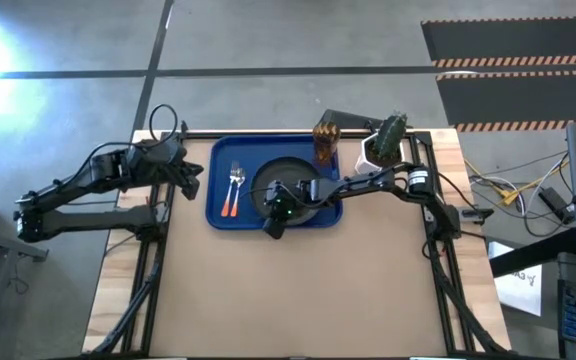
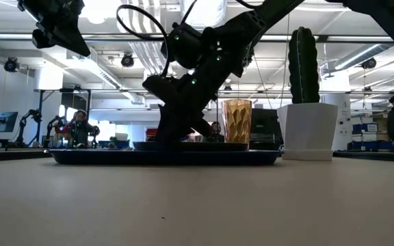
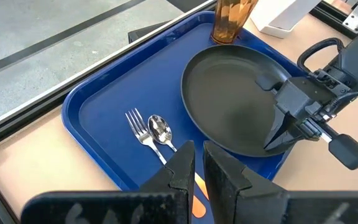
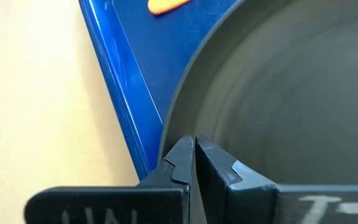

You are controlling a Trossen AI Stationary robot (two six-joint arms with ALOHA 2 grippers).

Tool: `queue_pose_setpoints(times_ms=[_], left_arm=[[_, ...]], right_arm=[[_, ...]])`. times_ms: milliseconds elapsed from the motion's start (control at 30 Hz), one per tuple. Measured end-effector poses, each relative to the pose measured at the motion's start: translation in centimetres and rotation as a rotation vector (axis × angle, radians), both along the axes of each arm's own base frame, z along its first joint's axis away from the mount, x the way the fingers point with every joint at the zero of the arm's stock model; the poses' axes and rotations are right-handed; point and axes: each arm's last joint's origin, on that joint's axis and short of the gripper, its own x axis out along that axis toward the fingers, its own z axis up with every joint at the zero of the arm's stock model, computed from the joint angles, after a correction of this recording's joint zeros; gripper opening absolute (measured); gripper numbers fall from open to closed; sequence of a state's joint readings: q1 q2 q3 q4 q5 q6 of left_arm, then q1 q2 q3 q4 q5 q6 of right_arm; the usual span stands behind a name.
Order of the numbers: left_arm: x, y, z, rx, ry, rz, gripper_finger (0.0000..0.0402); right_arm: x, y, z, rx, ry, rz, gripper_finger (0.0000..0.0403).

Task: Pick and place plate/cup/fork/spoon on tray
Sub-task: Adjust the black plate on the blue tray, then move the blue tray to the middle of the table

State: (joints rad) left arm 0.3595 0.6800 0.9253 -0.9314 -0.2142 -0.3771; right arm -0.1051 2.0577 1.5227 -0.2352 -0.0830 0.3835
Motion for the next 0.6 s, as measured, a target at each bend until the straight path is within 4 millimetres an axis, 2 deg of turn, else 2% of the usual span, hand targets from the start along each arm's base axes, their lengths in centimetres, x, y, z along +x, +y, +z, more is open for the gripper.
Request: queue_pose_setpoints(times_ms=[200, 300, 433, 533, 600], left_arm=[[0.0, 0.0, 0.0, 0.003, 0.000, 0.004, 0.0015], [0.4, 0.4, -0.1, 0.049, 0.029, 0.044, 0.0015], [2.7, 1.3, -0.4, 0.098, 0.066, 0.044, 0.0015], [5.2, 2.7, -1.0, 0.105, 0.064, 0.060, 0.0015], [6.8, 4.0, -1.6, 0.115, 0.074, 0.083, 0.0015]], right_arm=[[0.0, 0.0, 0.5, -0.004, -0.021, -0.003, 0.0008], [0.2, 0.1, 2.4, -0.010, -0.079, -0.001, 0.0008], [0.9, 0.3, 7.5, -0.046, -0.225, 0.039, 0.0009], [0.9, 0.8, 12.9, -0.035, -0.375, 0.112, 0.0009], [0.5, 1.9, 16.8, -0.054, -0.487, 0.184, 0.0009]])
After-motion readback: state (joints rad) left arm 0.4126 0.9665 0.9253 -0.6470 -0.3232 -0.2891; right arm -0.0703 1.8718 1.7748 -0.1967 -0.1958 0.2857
